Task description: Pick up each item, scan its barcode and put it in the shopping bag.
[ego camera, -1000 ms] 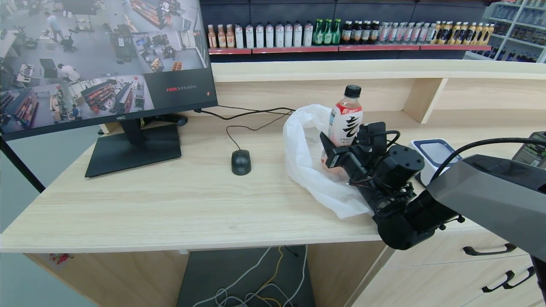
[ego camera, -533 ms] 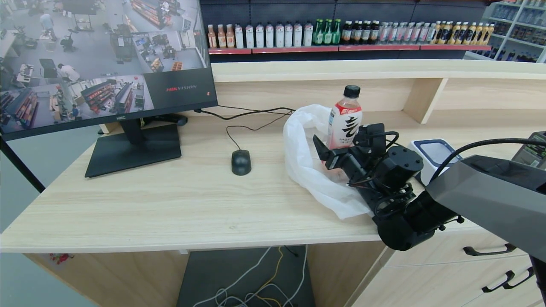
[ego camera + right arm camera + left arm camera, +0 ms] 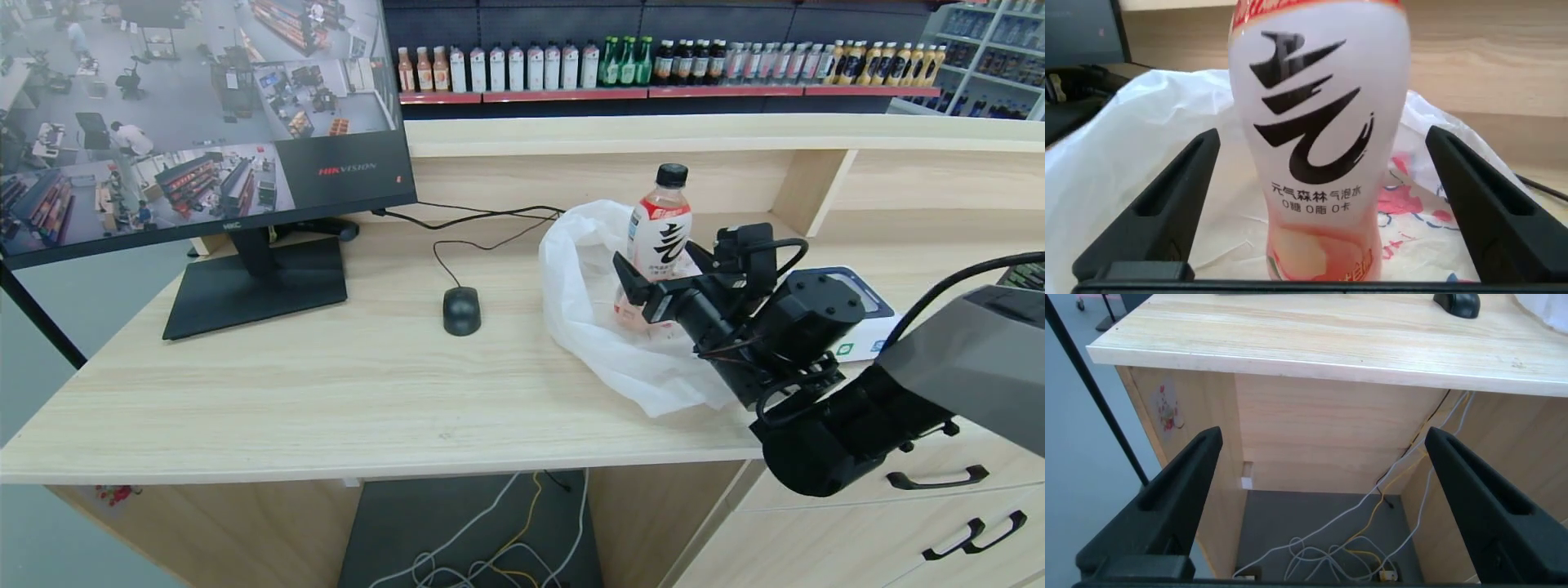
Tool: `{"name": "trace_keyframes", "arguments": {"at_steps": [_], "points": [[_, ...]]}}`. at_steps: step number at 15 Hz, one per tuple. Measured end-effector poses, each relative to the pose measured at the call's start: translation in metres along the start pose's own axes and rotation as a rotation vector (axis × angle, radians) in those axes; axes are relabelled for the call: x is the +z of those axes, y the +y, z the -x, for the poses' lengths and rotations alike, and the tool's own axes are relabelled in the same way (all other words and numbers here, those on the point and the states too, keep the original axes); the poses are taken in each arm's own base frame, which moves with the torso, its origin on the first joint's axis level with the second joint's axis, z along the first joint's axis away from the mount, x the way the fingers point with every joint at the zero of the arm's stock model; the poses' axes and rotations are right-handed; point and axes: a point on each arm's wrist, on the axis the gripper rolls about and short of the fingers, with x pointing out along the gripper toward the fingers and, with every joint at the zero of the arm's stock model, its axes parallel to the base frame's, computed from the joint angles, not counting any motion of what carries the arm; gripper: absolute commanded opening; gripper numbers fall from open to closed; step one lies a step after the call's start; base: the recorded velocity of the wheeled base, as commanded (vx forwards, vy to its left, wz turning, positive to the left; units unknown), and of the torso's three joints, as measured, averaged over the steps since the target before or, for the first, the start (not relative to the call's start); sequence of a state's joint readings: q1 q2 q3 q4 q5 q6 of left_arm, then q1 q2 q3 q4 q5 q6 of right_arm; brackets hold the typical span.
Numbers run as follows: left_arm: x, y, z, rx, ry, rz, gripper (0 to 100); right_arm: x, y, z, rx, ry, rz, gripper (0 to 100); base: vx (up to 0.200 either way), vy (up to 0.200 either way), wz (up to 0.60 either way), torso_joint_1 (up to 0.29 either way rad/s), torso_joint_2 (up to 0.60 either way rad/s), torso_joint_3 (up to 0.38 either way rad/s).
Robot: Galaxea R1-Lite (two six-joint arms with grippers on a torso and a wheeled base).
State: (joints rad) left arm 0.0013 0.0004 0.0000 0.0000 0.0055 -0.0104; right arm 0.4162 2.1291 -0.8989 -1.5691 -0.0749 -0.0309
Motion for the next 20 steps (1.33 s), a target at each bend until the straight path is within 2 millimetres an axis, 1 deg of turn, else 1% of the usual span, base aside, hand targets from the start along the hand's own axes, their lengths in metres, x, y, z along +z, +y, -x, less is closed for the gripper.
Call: {"name": "trace_keyframes", "arguments": {"at_steps": [2,5,7,10,13,15,20], "points": [[0.000,0.000,0.000,0.000,0.000,0.000,100,0.017,-0.001,0.010,0.001,-0.013,-0.001,100,0.000,0.000,0.00,0.000,0.00,0.000],[0.000,0.000,0.000,0.000,0.000,0.000,100,0.041,0.012,0.025,0.038,-0.040,-0.005,100,0.000,0.000,0.00,0.000,0.00,0.000],[0.000,0.000,0.000,0.000,0.000,0.000,100,0.056,0.020,0.039,0.067,-0.053,-0.005,100,0.000,0.000,0.00,0.000,0.00,0.000],[0.000,0.000,0.000,0.000,0.000,0.000,100,0.073,0.024,0.061,0.091,-0.057,-0.017,100,0.000,0.000,0.00,0.000,0.00,0.000],[0.000,0.000,0.000,-0.001,0.000,-0.001,100,0.085,0.028,0.076,0.146,-0.067,-0.054,100,0.000,0.000,0.00,0.000,0.00,0.000],[0.000,0.000,0.000,0.000,0.000,0.000,100,0.085,0.027,0.083,0.150,-0.053,-0.046,100,0.000,0.000,0.00,0.000,0.00,0.000],[0.000,0.000,0.000,0.000,0.000,0.004,100,0.090,0.027,0.085,0.150,-0.068,-0.042,100,0.000,0.000,0.00,0.000,0.00,0.000]]}}
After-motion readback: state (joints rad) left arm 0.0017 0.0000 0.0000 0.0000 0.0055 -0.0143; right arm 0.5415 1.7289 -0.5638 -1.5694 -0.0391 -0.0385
